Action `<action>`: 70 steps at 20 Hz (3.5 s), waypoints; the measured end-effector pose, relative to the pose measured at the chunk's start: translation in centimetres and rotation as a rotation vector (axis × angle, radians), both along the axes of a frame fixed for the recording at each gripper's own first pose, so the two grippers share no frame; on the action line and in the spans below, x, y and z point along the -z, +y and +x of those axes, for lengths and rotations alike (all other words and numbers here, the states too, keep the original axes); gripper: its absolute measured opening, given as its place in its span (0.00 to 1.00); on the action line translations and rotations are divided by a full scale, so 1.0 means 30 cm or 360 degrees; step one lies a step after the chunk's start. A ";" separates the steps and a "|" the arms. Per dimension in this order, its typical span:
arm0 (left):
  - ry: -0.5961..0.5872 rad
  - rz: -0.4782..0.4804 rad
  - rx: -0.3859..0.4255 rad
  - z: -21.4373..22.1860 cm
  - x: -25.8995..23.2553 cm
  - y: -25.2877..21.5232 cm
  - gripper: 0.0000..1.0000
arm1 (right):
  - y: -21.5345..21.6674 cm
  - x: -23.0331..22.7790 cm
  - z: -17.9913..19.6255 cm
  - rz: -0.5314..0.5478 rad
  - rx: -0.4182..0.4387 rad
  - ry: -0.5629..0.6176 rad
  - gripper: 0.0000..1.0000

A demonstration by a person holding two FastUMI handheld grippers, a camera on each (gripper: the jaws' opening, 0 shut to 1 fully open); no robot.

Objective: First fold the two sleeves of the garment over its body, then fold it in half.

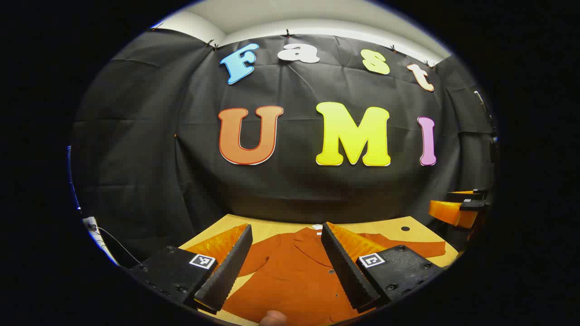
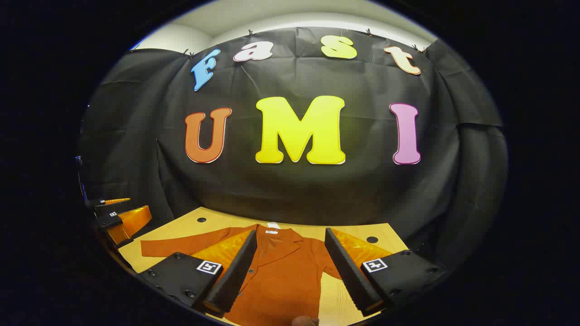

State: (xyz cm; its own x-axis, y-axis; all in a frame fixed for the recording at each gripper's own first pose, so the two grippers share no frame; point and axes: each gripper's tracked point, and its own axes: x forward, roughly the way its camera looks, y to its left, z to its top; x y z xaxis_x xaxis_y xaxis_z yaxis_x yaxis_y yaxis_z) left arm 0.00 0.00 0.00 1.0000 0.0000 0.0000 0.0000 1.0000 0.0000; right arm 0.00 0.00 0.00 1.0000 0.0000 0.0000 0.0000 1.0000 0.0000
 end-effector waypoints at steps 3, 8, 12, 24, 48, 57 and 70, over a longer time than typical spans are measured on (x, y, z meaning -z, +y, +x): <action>0.0021 0.0003 -0.0010 0.002 0.016 0.005 0.99 | 0.005 0.012 0.005 0.0003 -0.0012 0.0015 0.94; 0.0042 0.0009 -0.0009 0.006 0.025 -0.005 0.99 | -0.012 0.025 0.012 0.0022 -0.0008 0.0031 0.96; 0.0051 0.0009 -0.0007 0.008 0.034 -0.009 0.99 | -0.035 0.040 0.014 0.0036 0.0014 0.0042 0.96; 0.0106 0.0024 0.0061 0.014 0.059 -0.079 0.99 | -0.096 0.074 0.003 0.0087 0.0064 0.0053 0.96; 0.0490 0.0127 0.0010 0.057 0.291 -0.404 0.99 | -1.141 0.857 0.137 0.0385 0.0855 0.0806 0.97; 0.0562 0.0117 -0.0005 0.036 0.344 -0.454 0.99 | -1.353 1.044 0.162 0.0421 0.1018 0.1060 0.98; 0.0648 0.0119 0.0074 0.058 0.418 -0.368 0.99 | -1.329 1.075 0.253 0.0693 0.0968 0.1591 0.77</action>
